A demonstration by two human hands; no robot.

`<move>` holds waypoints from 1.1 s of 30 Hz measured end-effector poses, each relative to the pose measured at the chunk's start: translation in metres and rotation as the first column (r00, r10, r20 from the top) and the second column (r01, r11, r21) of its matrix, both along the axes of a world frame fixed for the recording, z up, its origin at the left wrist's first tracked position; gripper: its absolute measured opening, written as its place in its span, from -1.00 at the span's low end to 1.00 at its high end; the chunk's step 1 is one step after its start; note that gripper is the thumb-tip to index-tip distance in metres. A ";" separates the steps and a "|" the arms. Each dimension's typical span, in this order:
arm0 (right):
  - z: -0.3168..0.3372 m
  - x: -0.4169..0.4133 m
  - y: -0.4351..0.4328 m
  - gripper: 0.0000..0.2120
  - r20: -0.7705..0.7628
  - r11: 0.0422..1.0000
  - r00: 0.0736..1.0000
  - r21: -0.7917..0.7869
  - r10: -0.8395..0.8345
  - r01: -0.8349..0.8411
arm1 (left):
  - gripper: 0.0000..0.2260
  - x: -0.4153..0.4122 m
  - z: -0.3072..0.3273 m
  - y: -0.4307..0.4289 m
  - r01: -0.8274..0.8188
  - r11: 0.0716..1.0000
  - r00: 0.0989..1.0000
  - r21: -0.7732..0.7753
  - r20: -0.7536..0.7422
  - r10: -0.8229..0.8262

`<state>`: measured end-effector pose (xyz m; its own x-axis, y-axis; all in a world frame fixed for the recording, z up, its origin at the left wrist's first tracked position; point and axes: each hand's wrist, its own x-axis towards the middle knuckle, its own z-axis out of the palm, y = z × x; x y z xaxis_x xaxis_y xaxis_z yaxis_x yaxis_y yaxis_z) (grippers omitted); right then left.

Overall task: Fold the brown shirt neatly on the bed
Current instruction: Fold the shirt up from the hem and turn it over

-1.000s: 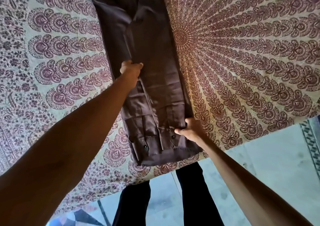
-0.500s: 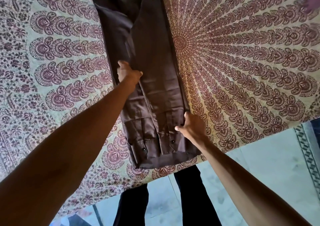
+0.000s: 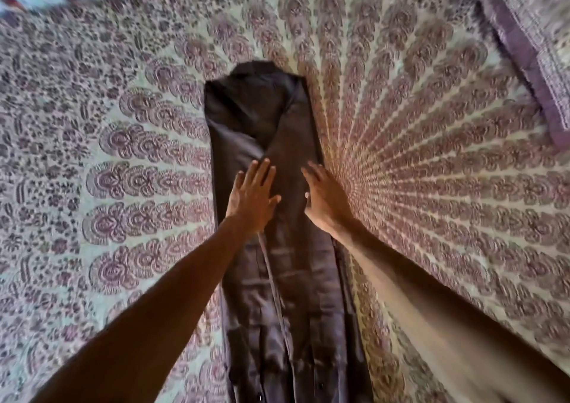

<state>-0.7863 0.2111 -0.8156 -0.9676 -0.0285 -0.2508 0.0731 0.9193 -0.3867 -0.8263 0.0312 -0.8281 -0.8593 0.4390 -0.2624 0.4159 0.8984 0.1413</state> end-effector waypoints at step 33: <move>-0.071 -0.198 -0.010 -0.32 0.099 0.981 0.989 0.175 -0.105 0.087 | -0.18 -0.179 -0.063 -0.041 -0.197 0.973 0.980 0.119 0.008 0.197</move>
